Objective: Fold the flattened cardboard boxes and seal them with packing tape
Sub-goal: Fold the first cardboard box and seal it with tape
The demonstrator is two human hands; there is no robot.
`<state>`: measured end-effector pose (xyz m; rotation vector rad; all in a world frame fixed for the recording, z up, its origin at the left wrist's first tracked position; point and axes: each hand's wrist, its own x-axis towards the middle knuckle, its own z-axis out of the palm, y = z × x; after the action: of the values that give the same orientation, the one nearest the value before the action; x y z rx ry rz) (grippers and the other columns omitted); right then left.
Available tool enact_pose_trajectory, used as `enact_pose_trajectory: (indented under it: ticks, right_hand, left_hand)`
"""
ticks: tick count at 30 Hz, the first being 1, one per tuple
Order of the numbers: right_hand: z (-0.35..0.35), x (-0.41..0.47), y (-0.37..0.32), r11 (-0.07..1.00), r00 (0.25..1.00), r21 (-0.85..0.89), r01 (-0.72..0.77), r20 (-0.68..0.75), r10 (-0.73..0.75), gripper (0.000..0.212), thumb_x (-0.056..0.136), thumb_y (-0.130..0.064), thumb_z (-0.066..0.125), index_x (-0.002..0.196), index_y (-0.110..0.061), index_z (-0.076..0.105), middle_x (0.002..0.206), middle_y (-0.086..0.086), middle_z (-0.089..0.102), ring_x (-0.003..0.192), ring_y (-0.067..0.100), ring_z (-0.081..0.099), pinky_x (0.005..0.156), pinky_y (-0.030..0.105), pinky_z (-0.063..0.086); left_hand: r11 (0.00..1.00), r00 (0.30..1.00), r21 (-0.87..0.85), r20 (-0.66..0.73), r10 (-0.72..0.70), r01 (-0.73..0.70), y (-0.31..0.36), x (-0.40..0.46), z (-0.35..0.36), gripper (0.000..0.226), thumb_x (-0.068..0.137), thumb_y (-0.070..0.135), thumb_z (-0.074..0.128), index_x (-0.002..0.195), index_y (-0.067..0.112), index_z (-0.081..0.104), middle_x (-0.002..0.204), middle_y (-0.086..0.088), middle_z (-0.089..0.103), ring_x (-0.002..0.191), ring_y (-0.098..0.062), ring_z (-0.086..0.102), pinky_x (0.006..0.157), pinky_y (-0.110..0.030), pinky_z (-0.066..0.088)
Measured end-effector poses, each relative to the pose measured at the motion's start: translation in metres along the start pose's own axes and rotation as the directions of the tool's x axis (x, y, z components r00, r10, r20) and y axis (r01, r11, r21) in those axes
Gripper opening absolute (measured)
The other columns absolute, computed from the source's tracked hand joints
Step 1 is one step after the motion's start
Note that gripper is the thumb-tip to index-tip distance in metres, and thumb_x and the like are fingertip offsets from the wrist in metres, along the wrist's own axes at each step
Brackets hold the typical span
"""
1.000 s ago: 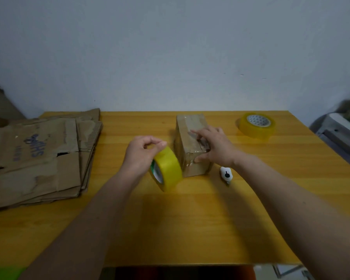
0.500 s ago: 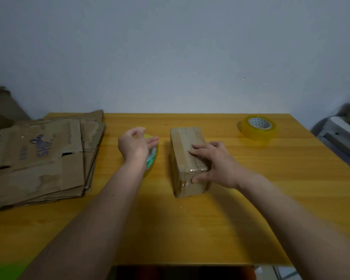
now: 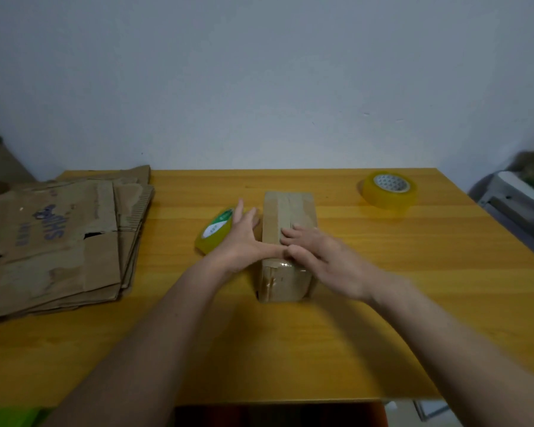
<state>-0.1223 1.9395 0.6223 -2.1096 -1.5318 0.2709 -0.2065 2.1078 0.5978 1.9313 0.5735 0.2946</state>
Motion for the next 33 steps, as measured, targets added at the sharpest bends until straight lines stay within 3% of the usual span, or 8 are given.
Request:
enact_pose_trajectory:
  ticks: [5, 12, 17, 21, 25, 27, 30, 33]
  right_hand:
    - [0.006, 0.016, 0.008, 0.972, 0.998, -0.233, -0.029, 0.041, 0.04, 0.046, 0.104, -0.033, 0.027, 0.147, -0.017, 0.034, 0.155, -0.002, 0.028, 0.144, 0.01, 0.02, 0.119, 0.027, 0.013]
    - [0.0, 0.08, 0.017, 0.913, 0.984, -0.4, -0.08, 0.118, 0.137, 0.055, 0.103, -0.041, 0.022, 0.152, -0.016, 0.018, 0.161, 0.0, 0.011, 0.147, 0.015, 0.009, 0.117, 0.03, 0.007]
    - [0.004, 0.111, 0.022, 0.926, 0.991, -0.354, -0.132, -0.032, 0.129, 0.052, 0.098, -0.049, 0.036, 0.136, -0.015, 0.043, 0.139, 0.007, 0.043, 0.129, 0.024, 0.036, 0.103, 0.036, 0.03]
    - [0.002, 0.133, 0.029, 0.924, 0.968, -0.289, -0.25, -0.049, 0.246, 0.043, 0.1, -0.049, 0.032, 0.108, -0.013, 0.054, 0.115, 0.012, 0.062, 0.104, 0.03, 0.054, 0.076, 0.035, 0.036]
    - [0.004, 0.144, 0.028, 0.873, 0.955, -0.401, -0.277, -0.018, 0.294, 0.058, 0.101, -0.051, 0.018, 0.111, -0.011, 0.059, 0.121, 0.014, 0.061, 0.112, 0.032, 0.055, 0.081, 0.035, 0.037]
    - [0.004, 0.143, 0.027, 0.87, 0.956, -0.419, -0.258, 0.021, 0.294, 0.059, 0.101, -0.051, 0.015, 0.124, -0.014, 0.054, 0.132, 0.013, 0.055, 0.122, 0.031, 0.049, 0.094, 0.039, 0.036]
    - [0.005, 0.115, 0.029, 0.909, 0.976, -0.376, -0.179, 0.052, 0.214, 0.055, 0.101, -0.048, 0.019, 0.149, -0.022, 0.027, 0.156, 0.006, 0.026, 0.144, 0.024, 0.019, 0.116, 0.042, 0.015]
    - [0.005, 0.051, 0.027, 0.968, 0.99, -0.245, -0.061, 0.107, 0.09, 0.06, 0.1, -0.049, 0.026, 0.153, -0.025, 0.013, 0.161, -0.003, 0.001, 0.147, 0.013, -0.007, 0.118, 0.026, -0.005]
  left_hand:
    - [0.986, 0.985, 0.117, 0.11, -0.133, 0.12, -0.009, 0.005, -0.004, 0.15, 0.028, 0.071, 0.084, 0.154, 0.02, 0.019, 0.158, 0.021, -0.016, 0.146, -0.011, 0.017, 0.115, -0.044, 0.031]
    - [0.994, 0.994, 0.089, 0.085, -0.072, 0.065, -0.011, 0.005, -0.005, 0.127, 0.05, 0.055, 0.089, 0.153, 0.02, 0.022, 0.16, 0.016, -0.012, 0.147, -0.016, 0.017, 0.115, -0.047, 0.03]
    - [0.988, 0.993, 0.134, 0.072, -0.089, 0.079, -0.007, 0.006, -0.005, 0.141, 0.038, 0.067, 0.084, 0.154, 0.02, 0.018, 0.159, 0.018, -0.014, 0.147, -0.017, 0.016, 0.114, -0.048, 0.033]
    - [0.994, 0.994, 0.045, 0.042, -0.103, 0.101, -0.006, 0.007, 0.002, 0.125, 0.056, 0.042, 0.088, 0.154, 0.012, 0.016, 0.159, 0.015, -0.018, 0.144, -0.015, 0.024, 0.11, -0.036, 0.037]
    - [0.989, 0.99, -0.023, 0.013, -0.143, 0.143, -0.006, 0.006, 0.005, 0.12, 0.06, 0.035, 0.088, 0.154, 0.011, 0.017, 0.159, 0.012, -0.019, 0.143, -0.016, 0.027, 0.106, -0.034, 0.038]
    - [0.986, 0.987, -0.052, -0.026, -0.158, 0.157, -0.007, 0.003, 0.006, 0.114, 0.065, 0.035, 0.086, 0.153, 0.009, 0.019, 0.16, 0.011, -0.018, 0.141, -0.016, 0.03, 0.102, -0.032, 0.041]
    - [0.986, 0.98, -0.081, -0.124, -0.153, 0.144, -0.009, -0.002, 0.009, 0.11, 0.067, 0.037, 0.084, 0.152, 0.006, 0.022, 0.16, 0.009, -0.013, 0.138, -0.016, 0.035, 0.099, -0.03, 0.043]
    - [0.992, 0.97, -0.058, -0.21, -0.124, 0.114, -0.01, -0.004, 0.01, 0.107, 0.068, 0.037, 0.084, 0.151, 0.005, 0.024, 0.161, 0.007, -0.011, 0.135, -0.015, 0.039, 0.098, -0.026, 0.043]
